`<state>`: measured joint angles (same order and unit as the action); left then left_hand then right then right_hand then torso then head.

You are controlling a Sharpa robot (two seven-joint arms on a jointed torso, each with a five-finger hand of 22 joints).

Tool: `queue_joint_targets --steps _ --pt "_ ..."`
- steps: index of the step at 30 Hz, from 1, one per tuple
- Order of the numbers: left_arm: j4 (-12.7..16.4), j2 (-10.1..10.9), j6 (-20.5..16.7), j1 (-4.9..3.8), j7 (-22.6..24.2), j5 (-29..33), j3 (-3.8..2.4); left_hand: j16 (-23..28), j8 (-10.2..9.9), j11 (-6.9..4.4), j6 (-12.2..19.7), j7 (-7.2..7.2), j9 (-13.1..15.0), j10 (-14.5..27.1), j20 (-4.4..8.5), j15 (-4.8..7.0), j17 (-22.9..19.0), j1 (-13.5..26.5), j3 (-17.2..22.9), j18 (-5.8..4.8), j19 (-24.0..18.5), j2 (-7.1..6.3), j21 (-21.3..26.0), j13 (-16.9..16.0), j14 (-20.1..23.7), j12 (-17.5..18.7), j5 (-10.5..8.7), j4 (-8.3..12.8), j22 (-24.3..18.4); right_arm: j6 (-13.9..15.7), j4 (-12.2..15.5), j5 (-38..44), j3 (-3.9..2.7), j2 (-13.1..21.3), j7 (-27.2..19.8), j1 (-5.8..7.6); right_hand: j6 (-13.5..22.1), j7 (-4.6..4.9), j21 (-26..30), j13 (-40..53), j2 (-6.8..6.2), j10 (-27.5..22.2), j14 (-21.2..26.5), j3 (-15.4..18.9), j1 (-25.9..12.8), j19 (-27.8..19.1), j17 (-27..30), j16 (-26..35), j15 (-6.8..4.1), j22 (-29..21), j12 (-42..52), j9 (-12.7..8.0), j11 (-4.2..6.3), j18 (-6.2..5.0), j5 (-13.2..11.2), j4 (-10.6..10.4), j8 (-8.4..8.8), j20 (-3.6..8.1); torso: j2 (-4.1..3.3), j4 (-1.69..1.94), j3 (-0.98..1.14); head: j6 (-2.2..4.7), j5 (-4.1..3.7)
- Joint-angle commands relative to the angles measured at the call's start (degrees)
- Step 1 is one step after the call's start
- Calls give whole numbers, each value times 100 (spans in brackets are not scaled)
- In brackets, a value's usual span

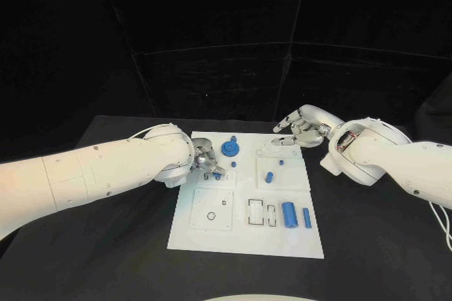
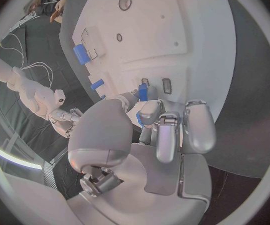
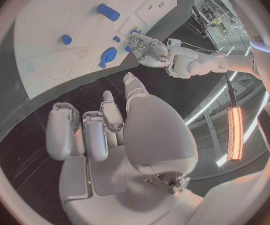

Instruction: Assemble the parts on the task board

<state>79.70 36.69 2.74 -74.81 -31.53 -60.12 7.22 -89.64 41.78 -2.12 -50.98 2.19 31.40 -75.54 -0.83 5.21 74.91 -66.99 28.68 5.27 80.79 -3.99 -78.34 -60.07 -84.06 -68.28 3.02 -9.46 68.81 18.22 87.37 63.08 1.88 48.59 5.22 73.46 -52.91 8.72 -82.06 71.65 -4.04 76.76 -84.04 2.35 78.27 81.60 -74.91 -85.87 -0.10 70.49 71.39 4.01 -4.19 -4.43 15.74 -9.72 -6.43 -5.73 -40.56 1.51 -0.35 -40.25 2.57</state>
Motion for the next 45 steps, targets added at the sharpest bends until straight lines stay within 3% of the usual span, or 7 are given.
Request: queue_joint_targets --steps 1,33,38,45 --pt "7 16 189 21 -58 -70 14 -36 23 -1 29 -30 6 -34 -32 9 1509 -13 792 -92 -19 40 -1 4 -594 -19 -7 765 -2 -39 -3 27 -3 -7 -43 11 -38 16 27 -2 65 13 -395 28 4 -7 -636 34 -45 3 19 6 33 62 20 -6 -23 23 -1 5 -1 -10 2" --pt "60 42 260 23 -92 -69 14 -36 50 -4 19 -35 26 -58 -33 7 1509 21 843 -93 -18 31 -1 -26 -594 -47 -10 788 2 -61 -55 27 -2 -35 -46 10 -41 15 27 -10 75 10 -395 47 -17 -6 -633 37 -47 3 15 6 34 62 10 -23 -30 25 0 4 0 -78 17" --pt "34 20 215 23 -89 -67 14 -36 94 -4 -12 -41 55 -75 -34 5 1509 191 856 -94 -15 17 -2 -25 -594 -58 -12 729 10 -57 -67 27 -2 -43 -49 10 -41 15 27 -10 75 10 -395 47 -17 -6 -633 37 -47 3 15 6 34 62 10 -23 -30 25 -3 -1 2 -72 23" --pt "-26 -36 247 22 -108 -62 14 -36 146 -27 -78 -76 85 -102 -26 21 1509 646 678 -97 -1 -144 -12 -50 -594 -97 -13 529 39 -54 -80 27 -2 -52 -55 10 -41 14 36 -26 78 0 -392 58 -26 -14 -621 44 -48 -16 1 6 35 59 1 -30 -34 26 -6 2 6 -70 23"
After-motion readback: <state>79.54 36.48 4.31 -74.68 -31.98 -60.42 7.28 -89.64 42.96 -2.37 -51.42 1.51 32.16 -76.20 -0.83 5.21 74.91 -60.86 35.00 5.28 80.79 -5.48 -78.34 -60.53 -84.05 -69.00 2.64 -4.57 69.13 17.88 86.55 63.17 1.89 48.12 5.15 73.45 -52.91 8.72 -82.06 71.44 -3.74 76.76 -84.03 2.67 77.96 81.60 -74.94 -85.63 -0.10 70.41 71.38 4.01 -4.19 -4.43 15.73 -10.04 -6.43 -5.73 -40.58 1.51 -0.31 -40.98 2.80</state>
